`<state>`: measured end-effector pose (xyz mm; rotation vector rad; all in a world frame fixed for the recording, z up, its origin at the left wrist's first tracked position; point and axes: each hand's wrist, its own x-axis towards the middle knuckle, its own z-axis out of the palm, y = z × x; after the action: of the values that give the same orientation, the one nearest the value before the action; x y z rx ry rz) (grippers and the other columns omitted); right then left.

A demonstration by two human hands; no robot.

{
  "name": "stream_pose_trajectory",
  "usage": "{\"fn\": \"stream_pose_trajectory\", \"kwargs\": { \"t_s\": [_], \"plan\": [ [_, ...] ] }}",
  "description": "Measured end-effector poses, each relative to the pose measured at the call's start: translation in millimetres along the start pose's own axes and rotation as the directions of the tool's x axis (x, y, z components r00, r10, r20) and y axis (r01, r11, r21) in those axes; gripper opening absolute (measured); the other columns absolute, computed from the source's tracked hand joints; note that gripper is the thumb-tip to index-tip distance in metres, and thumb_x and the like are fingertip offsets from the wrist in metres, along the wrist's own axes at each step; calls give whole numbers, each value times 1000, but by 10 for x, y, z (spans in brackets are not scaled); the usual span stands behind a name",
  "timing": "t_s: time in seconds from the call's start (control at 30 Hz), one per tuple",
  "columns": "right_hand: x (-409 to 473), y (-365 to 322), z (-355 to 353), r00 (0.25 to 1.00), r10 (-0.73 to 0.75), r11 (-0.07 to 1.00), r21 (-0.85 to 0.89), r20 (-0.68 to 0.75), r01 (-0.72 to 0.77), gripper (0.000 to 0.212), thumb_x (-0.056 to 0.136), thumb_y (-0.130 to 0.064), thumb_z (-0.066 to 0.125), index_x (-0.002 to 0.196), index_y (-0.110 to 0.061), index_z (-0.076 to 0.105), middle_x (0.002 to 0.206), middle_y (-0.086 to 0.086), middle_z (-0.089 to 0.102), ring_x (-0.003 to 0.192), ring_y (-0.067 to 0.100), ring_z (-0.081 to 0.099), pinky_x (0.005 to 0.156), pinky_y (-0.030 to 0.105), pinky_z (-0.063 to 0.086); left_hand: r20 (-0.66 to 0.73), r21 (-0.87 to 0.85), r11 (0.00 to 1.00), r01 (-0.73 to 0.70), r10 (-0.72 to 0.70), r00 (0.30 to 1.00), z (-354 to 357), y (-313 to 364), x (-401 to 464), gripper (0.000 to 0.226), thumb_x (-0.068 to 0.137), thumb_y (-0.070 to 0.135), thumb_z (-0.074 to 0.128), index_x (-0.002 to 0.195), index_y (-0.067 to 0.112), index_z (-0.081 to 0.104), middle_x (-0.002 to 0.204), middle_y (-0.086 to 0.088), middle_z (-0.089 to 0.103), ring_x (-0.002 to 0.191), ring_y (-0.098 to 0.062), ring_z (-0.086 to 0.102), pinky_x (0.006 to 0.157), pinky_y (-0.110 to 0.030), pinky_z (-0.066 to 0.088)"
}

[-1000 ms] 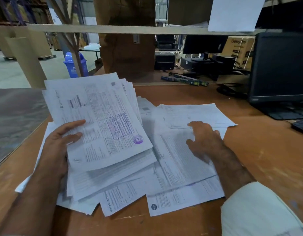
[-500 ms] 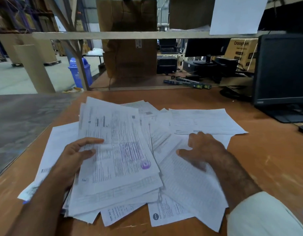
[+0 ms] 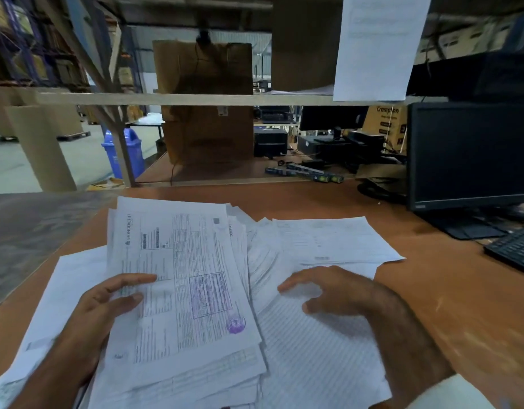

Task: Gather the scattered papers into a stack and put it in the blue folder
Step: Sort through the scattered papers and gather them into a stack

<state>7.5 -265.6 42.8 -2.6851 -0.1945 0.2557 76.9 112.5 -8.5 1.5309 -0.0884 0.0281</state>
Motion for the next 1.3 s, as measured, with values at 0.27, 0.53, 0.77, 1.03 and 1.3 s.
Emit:
{"fn": "stream_pose_trajectory", "kwargs": {
  "t_s": [0.27, 0.53, 0.77, 1.03, 1.3],
  "plan": [
    [-348, 41, -352, 841, 77, 763, 575, -536, 296, 33, 92, -19, 72, 115, -43, 75, 117, -31, 67, 110, -1, 63, 97, 32, 52, -5, -80, 996, -47, 47, 999, -34, 36, -28, 29, 88, -10, 60, 104, 6, 78, 122, 2, 75, 116, -26, 68, 99, -46, 51],
    [-317, 81, -359, 728, 298, 322, 783, -617, 532, 49, 83, -10, 75, 126, -31, 71, 122, -4, 71, 100, 18, 73, 76, 32, 63, -3, -31, 998, -60, 60, 998, -31, -38, 14, 35, 87, -13, 59, 102, 10, 81, 126, 2, 73, 123, -25, 63, 103, -46, 49],
    [182, 153, 161, 958, 174, 887, 459, -226, -53, 65, 86, -22, 80, 144, -34, 54, 142, -19, 50, 129, 3, 45, 102, 21, 35, 104, -69, 997, -20, 28, 994, 134, 18, -41, 48, 91, -12, 58, 117, 24, 78, 135, 12, 67, 124, -23, 64, 101, -48, 54],
    [351, -258, 471, 926, 82, 887, 451, -370, 101, 76, 83, -24, 82, 151, -27, 47, 153, -14, 46, 137, 2, 42, 108, 19, 32, 181, 209, 950, -233, 197, 964, 287, 156, -113, 39, 98, 44, 58, 137, 49, 56, 128, 49, 51, 120, 15, 53, 100, -24, 46],
    [457, -548, 631, 969, -133, 914, 353, -207, 201, 91, 89, -52, 70, 162, -32, 19, 164, -13, 26, 146, 2, 28, 113, 19, 26, 200, 156, 970, -187, 154, 968, 272, 74, -100, 43, 95, -3, 61, 115, 32, 76, 119, 33, 68, 112, 6, 62, 79, -11, 54]
  ]
}}
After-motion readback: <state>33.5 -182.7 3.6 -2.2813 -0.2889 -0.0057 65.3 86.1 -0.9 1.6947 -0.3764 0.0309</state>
